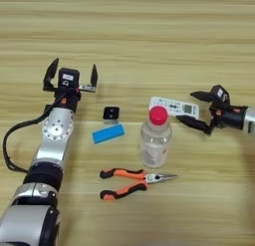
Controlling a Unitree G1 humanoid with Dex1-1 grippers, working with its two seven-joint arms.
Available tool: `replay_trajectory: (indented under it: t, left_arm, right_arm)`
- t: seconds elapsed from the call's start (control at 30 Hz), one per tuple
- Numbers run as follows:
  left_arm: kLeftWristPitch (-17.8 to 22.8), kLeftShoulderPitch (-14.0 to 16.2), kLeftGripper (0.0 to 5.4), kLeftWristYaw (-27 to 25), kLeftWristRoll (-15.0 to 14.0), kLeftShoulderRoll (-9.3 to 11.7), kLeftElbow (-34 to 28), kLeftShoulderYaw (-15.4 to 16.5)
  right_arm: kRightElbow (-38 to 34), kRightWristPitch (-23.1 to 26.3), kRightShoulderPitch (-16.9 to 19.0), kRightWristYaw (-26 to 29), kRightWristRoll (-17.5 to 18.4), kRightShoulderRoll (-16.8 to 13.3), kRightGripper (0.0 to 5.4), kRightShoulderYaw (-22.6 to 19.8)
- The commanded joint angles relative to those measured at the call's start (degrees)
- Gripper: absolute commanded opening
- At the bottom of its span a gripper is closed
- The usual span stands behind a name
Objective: Move the objects on the table
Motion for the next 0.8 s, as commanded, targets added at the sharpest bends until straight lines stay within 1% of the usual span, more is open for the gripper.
replay_trajectory:
  t: [0.03, 0.27, 0.4, 0.5, 0.73, 0.77, 0.8]
  left_arm:
    - [-0.4, -0.7, 5.40, 0.1, 0.3, -0.1, 0.1, -0.3]
    - [-0.5, -0.6, 5.40, 0.1, 0.4, 0.0, 0.0, -0.3]
    - [-0.6, -0.6, 5.40, 0.1, 0.3, 0.0, 0.1, -0.2]
    - [-0.6, -0.6, 5.40, 0.2, 0.4, 0.0, 0.1, -0.2]
    - [-0.6, -0.6, 5.40, 0.2, 0.4, 0.0, 0.1, -0.2]
    - [-0.6, -0.6, 5.40, 0.2, 0.4, 0.0, 0.2, -0.2]
    - [-0.7, -0.7, 5.40, 0.2, 0.4, 0.0, 0.2, -0.2]
  right_arm:
    - [3.8, -2.3, -2.9, 0.0, -2.1, 0.0, 5.34, 0.4]
    - [9.6, -4.5, -6.3, -0.2, -5.2, 0.9, 5.34, 1.4]
    - [12.4, -4.7, -7.7, 0.1, -6.8, 1.7, 5.34, 2.0]
    - [14.7, -3.9, -8.3, 1.3, -7.4, 2.2, 5.34, 2.3]
    - [18.1, -4.1, -9.5, 0.9, -8.9, 2.9, 5.34, 2.2]
    - [18.4, -4.1, -9.6, 0.9, -9.0, 3.0, 5.21, 2.2]
    - [18.6, -4.2, -9.6, 0.8, -9.1, 3.0, 4.98, 2.1]
